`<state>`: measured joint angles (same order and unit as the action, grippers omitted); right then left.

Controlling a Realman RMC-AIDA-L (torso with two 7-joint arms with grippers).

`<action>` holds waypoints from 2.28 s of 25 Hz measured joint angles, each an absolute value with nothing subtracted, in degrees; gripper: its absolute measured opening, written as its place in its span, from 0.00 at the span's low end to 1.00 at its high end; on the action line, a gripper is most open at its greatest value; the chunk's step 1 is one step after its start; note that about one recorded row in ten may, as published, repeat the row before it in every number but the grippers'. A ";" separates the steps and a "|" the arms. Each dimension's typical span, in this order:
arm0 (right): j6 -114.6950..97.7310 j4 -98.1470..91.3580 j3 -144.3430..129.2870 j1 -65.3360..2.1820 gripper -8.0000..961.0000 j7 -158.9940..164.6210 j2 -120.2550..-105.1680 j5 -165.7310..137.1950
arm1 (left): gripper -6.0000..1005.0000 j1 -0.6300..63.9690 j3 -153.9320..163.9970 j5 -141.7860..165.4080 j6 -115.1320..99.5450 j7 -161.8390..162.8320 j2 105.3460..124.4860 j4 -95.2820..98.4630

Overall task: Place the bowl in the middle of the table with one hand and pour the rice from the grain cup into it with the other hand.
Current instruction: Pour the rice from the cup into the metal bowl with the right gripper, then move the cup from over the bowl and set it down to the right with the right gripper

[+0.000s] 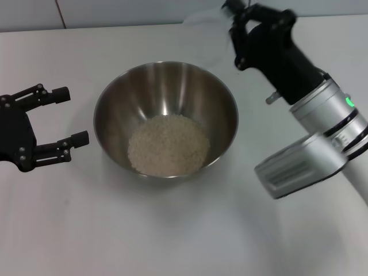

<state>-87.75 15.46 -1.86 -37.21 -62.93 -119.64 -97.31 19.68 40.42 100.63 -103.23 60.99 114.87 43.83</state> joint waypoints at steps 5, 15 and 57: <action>-86.43 15.30 2.56 -36.25 0.10 -42.65 -119.44 -97.25 | 0.83 19.68 40.43 100.63 -103.28 60.99 114.87 43.96; -80.64 6.43 9.39 -33.42 0.11 3.31 -119.18 -97.63 | 0.83 19.16 40.43 100.63 -103.54 60.99 114.92 44.84; -66.35 -5.05 -2.76 -27.08 0.13 21.97 -119.36 -102.17 | 0.83 19.77 40.43 100.95 -103.67 60.20 114.65 44.82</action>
